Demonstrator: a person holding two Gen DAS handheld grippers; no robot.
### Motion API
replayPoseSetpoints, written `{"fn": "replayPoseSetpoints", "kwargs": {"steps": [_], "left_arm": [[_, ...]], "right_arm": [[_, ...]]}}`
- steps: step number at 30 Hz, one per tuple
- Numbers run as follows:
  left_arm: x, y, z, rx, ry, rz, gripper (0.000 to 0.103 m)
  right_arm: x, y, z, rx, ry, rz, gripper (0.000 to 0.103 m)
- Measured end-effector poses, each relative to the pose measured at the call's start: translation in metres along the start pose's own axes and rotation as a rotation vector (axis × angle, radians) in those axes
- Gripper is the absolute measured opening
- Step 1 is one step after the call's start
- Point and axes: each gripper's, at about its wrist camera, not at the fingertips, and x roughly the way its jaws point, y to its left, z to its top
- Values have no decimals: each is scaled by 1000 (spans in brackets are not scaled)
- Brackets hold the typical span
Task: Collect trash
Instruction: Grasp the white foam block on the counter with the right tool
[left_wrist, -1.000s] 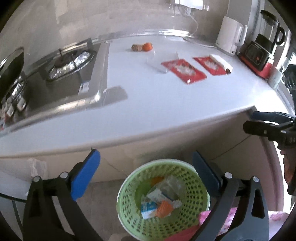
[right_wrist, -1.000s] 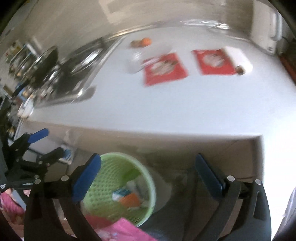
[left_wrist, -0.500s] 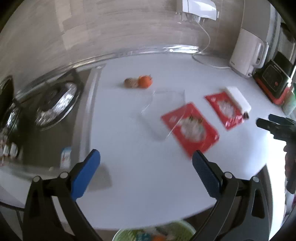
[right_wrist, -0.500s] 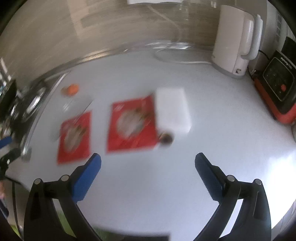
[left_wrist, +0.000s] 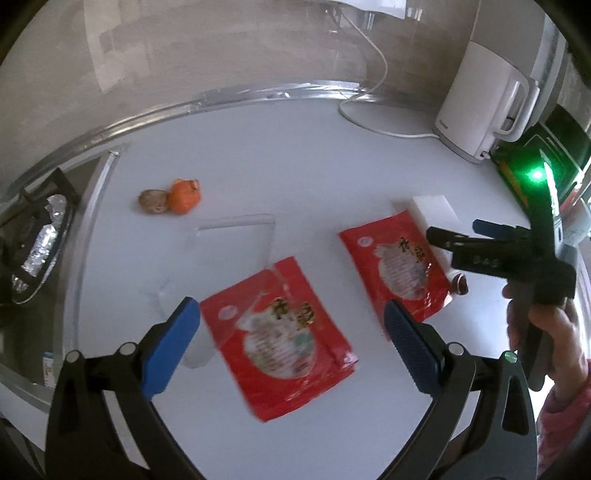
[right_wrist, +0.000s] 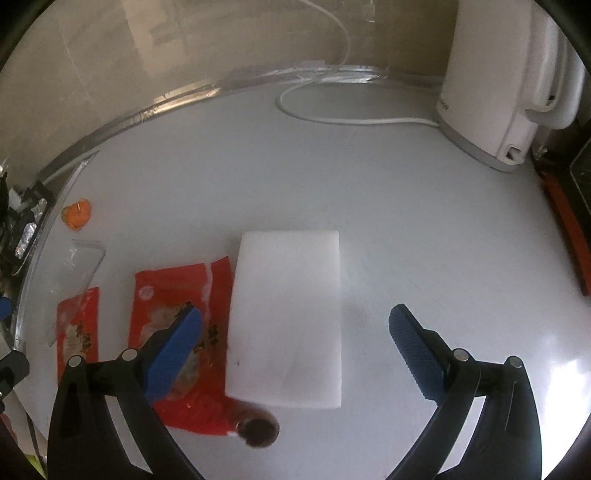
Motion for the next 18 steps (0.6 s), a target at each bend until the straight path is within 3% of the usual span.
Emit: {"fn": "replayPoseSetpoints", "kwargs": {"steps": [3, 6, 9, 10, 11, 18], "left_arm": [[5, -5, 4, -19, 11, -2, 95], [7, -12, 6, -32, 17, -4, 95], [11, -23, 11, -44, 22, 2, 95], [13, -26, 12, -47, 25, 5, 95], [15, -29, 13, -53, 28, 11, 95], [43, -51, 22, -155, 95, 17, 95]], "right_arm": [[6, 2, 0, -18, 15, -10, 100], [9, 3, 0, -33, 21, -16, 91], [7, 5, -1, -68, 9, -42, 74], [5, 4, -1, -76, 3, -47, 64], [4, 2, -1, -76, 0, -46, 61], [-10, -26, 4, -11, -30, 8, 60]]}}
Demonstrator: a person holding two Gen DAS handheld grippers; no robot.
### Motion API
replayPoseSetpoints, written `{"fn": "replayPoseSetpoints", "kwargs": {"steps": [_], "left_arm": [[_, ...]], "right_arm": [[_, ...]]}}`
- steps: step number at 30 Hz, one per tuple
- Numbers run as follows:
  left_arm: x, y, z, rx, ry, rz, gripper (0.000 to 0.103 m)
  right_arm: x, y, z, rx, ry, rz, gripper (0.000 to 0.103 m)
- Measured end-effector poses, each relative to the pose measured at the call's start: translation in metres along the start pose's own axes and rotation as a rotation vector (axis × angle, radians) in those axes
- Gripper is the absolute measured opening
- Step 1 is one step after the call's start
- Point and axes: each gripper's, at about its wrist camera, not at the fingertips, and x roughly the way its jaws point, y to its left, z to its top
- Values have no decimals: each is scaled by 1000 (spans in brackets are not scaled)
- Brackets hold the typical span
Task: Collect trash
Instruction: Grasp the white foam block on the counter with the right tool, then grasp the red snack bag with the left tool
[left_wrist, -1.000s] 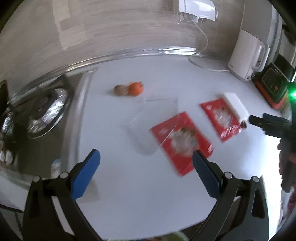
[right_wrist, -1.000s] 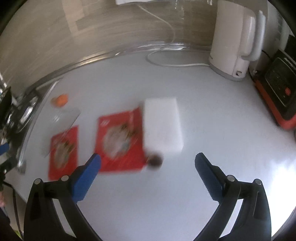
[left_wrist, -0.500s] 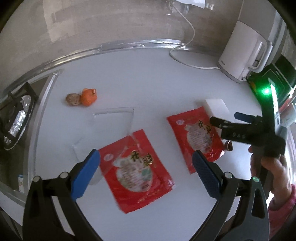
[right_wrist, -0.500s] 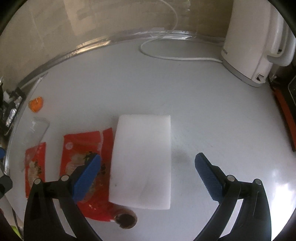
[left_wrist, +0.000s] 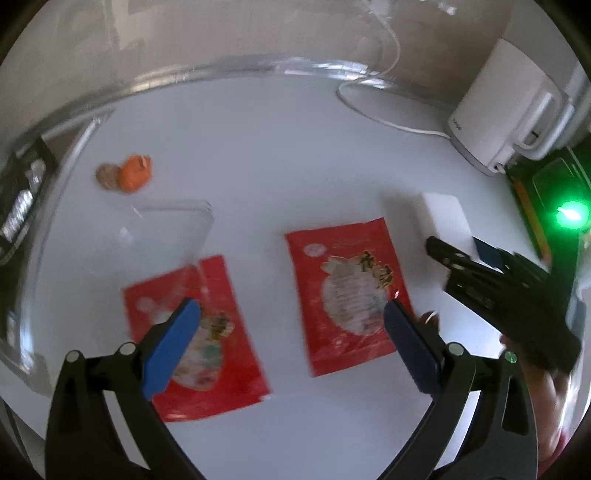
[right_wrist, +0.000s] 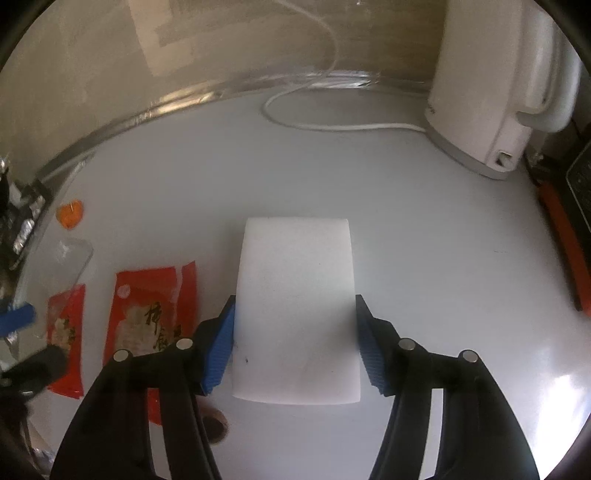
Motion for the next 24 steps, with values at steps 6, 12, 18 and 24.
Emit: {"fn": "replayPoseSetpoints", "kwargs": {"steps": [6, 12, 18, 24], "left_arm": [[25, -26, 9, -99, 28, 36, 95], [51, -43, 11, -130, 56, 116, 95], [66, -49, 9, -155, 80, 157, 95], [68, -53, 7, -139, 62, 174, 95]], "right_arm": [[-21, -25, 0, 26, -38, 33, 61], [-23, -42, -3, 32, -40, 74, 61], [-20, -52, -4, 25, -38, 105, 61], [-21, -54, -8, 38, -43, 123, 61]]}}
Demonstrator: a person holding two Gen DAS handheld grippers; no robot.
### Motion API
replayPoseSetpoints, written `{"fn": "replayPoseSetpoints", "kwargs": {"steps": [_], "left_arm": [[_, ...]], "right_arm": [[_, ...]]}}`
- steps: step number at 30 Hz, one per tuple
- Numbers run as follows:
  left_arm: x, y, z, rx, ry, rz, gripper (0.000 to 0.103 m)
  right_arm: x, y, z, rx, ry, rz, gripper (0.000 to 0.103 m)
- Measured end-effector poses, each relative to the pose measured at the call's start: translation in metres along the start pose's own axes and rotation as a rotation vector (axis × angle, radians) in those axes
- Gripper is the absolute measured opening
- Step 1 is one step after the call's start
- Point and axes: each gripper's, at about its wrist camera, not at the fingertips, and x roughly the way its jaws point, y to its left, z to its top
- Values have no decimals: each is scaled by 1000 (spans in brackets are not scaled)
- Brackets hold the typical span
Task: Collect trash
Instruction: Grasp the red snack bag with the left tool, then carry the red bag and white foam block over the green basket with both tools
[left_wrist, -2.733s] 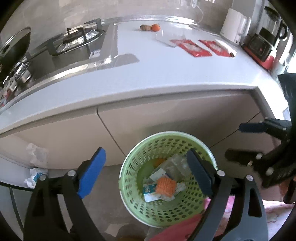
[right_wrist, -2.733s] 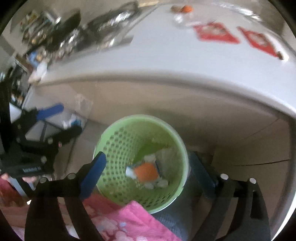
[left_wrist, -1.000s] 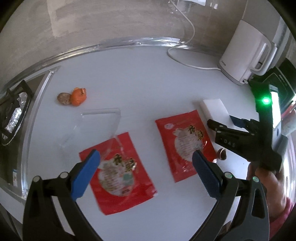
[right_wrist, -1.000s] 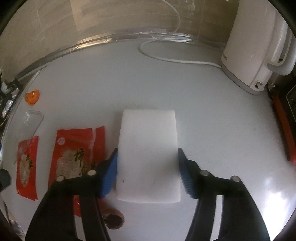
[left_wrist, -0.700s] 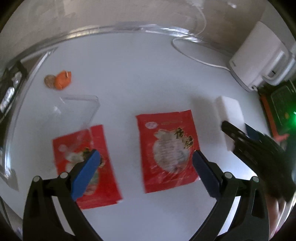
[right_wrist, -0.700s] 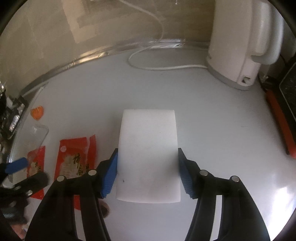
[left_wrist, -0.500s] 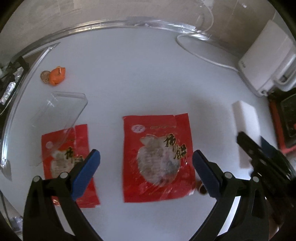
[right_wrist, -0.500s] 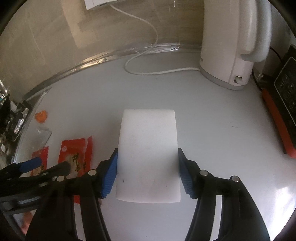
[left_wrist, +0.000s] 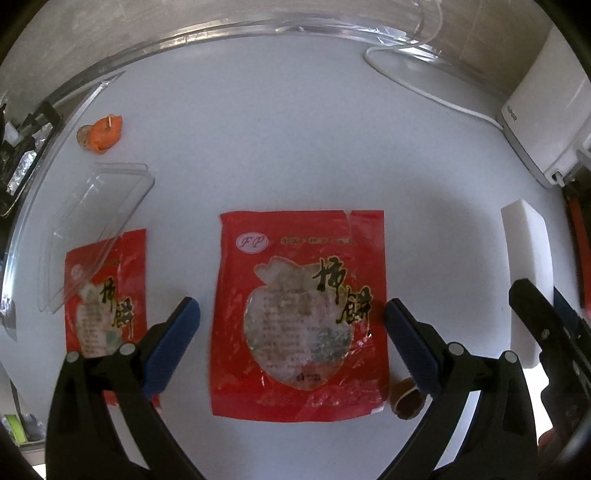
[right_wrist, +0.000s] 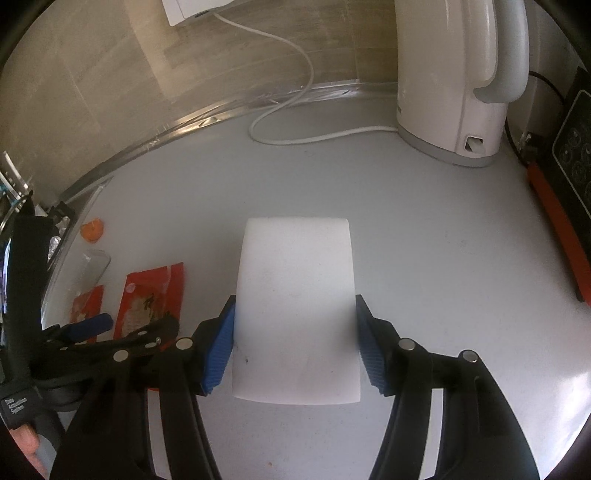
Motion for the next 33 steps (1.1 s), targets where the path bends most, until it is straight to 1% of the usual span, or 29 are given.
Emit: {"fn": "replayPoseSetpoints", "kwargs": {"steps": [2, 4, 5, 6, 8, 11, 12, 13, 15, 19, 24, 28, 30, 33], "left_arm": [[-3, 0, -1, 8, -19, -2, 87], [-8, 0, 0, 22, -38, -10, 62], [-9, 1, 1, 28, -35, -16, 58], [-10, 1, 1, 35, -34, -21, 48], [-12, 4, 2, 49, -34, -31, 41], [-13, 9, 2, 55, -39, -39, 27], [-16, 9, 1, 58, -42, -44, 25], [-17, 11, 1, 65, -44, -53, 20], [-20, 15, 2, 71, -44, -69, 17], [-33, 26, 1, 75, -72, -76, 16], [-56, 50, -2, 71, -107, -106, 16], [-87, 78, -14, 67, -150, -122, 16], [-104, 95, -24, 68, -171, -121, 16], [-125, 120, -39, 68, -193, -110, 16]], "right_arm": [[0, -1, -1, 0, 1, 1, 61], [0, -2, -1, 1, 2, 1, 61], [0, -2, -1, 3, 2, 1, 61], [0, -2, -2, 4, 3, 3, 61], [-1, -1, -2, 5, 0, 4, 61], [-2, 2, -2, -2, -3, 6, 61], [-2, 4, -2, -5, -4, 6, 61], [-3, 6, -2, -10, -5, 6, 61], [-5, 11, -1, -21, -8, 6, 61], [-12, 23, 1, -48, -20, -1, 61], [-29, 50, -1, -90, -40, -21, 61], [-51, 84, -8, -126, -61, -25, 61], [-60, 102, -13, -140, -68, -16, 61], [-75, 139, -29, -167, -75, 19, 61]]}}
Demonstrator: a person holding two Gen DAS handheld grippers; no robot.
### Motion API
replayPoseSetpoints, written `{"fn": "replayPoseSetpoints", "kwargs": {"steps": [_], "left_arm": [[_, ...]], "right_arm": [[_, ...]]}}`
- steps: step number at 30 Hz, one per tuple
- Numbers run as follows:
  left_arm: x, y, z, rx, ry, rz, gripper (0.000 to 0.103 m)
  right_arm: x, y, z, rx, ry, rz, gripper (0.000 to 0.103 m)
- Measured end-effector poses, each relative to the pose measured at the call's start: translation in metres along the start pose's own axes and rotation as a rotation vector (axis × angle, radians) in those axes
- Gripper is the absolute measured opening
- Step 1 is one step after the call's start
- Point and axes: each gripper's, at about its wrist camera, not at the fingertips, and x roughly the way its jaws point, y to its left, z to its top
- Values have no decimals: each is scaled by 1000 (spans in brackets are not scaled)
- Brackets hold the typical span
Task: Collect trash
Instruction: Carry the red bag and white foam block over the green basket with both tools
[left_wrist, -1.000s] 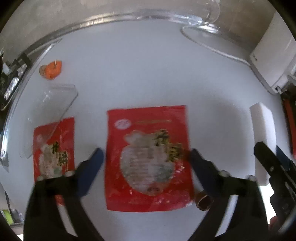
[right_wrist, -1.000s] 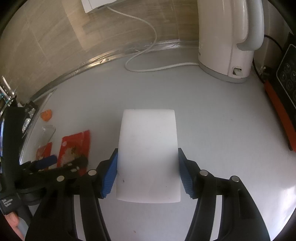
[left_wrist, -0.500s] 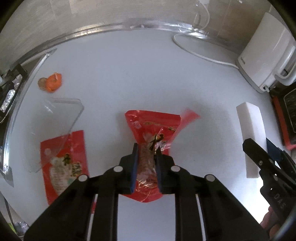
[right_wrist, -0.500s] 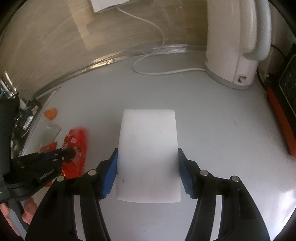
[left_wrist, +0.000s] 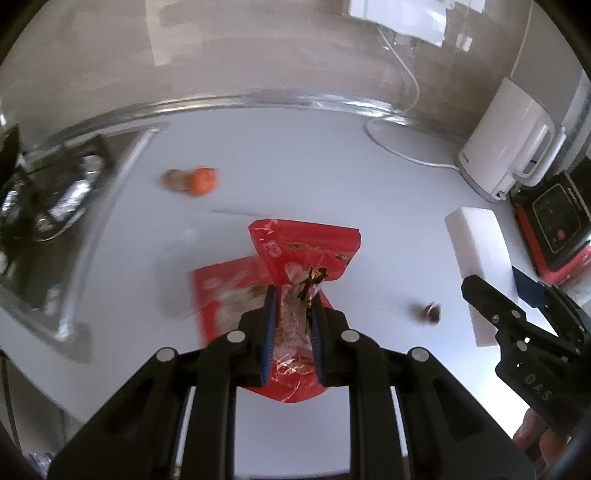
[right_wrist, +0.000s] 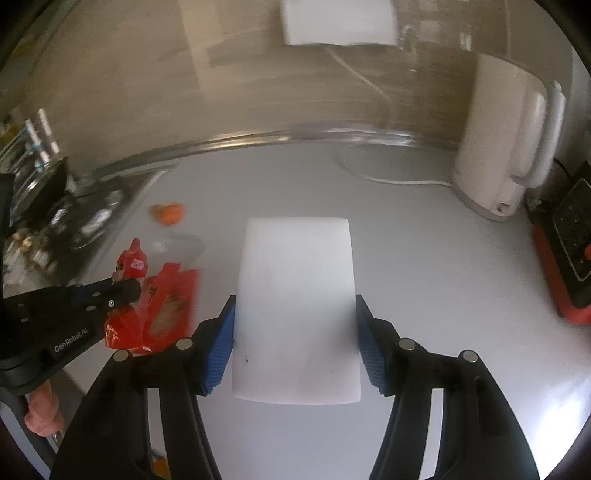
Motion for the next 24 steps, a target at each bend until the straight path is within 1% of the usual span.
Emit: {"fn": "replayPoseSetpoints", "kwargs": {"steps": [3, 5, 6, 10, 14, 17, 18, 20, 24], "left_arm": [[-25, 27, -21, 14, -14, 14, 17], [-38, 46, -40, 39, -8, 33, 17], [-42, 54, -49, 48, -3, 41, 17], [-59, 95, -95, 87, 27, 45, 18], [-74, 131, -142, 149, 38, 56, 19], [-75, 150, -176, 189, 72, 33, 19], [-72, 158, -191, 205, 98, 23, 19], [-65, 167, -210, 226, 135, 6, 19], [-47, 181, -255, 276, 203, -33, 19]], "right_arm": [[-12, 34, -14, -24, 2, 33, 61], [-19, 67, -31, -39, 20, 75, 61], [-20, 76, -36, -43, 25, 87, 61], [-27, 140, -75, -87, 70, 140, 61], [-32, 191, -118, -115, 116, 178, 61], [-31, 221, -149, -130, 153, 199, 61], [-29, 230, -160, -138, 167, 200, 61], [-24, 248, -186, -154, 203, 208, 61], [-11, 263, -223, -163, 280, 213, 61]]}}
